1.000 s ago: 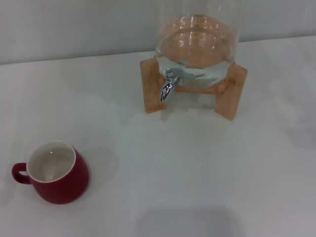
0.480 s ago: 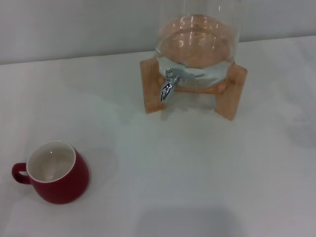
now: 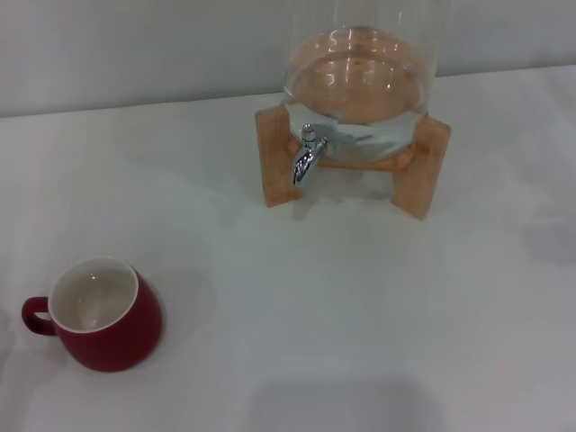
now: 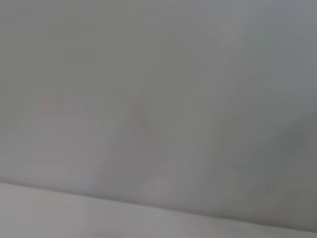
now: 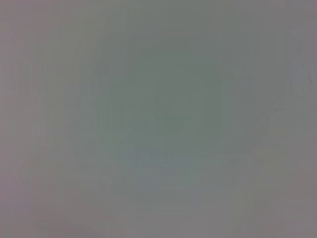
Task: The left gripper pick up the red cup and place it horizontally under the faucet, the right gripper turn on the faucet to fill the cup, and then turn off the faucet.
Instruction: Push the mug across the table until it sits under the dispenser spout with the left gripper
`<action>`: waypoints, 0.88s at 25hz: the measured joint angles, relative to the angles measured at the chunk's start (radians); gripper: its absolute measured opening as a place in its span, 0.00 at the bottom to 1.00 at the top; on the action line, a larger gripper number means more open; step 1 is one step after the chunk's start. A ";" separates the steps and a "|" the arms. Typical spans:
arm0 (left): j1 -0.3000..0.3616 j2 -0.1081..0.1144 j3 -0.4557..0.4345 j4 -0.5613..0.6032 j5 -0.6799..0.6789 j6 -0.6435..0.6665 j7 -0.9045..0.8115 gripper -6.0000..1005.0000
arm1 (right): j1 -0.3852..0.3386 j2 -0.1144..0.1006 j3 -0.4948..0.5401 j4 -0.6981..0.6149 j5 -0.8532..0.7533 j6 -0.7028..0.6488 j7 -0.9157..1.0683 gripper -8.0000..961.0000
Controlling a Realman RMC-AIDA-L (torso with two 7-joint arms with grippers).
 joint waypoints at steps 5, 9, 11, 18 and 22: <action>0.011 0.000 0.000 -0.041 0.000 -0.001 0.036 0.76 | 0.013 -0.002 0.001 0.001 0.000 -0.014 -0.002 0.66; 0.012 0.001 0.000 -0.068 0.011 -0.002 0.059 0.76 | 0.016 -0.002 0.002 0.001 0.000 -0.025 -0.010 0.66; 0.014 0.001 0.000 -0.071 0.019 -0.001 0.060 0.76 | 0.017 -0.002 0.002 0.001 0.000 -0.026 -0.010 0.66; 0.015 0.001 0.000 -0.102 0.036 0.007 0.088 0.76 | 0.024 -0.001 0.009 0.001 0.000 -0.028 -0.011 0.66; 0.017 0.001 0.000 -0.121 0.037 0.007 0.098 0.76 | 0.024 0.000 0.015 0.001 0.000 -0.029 -0.011 0.66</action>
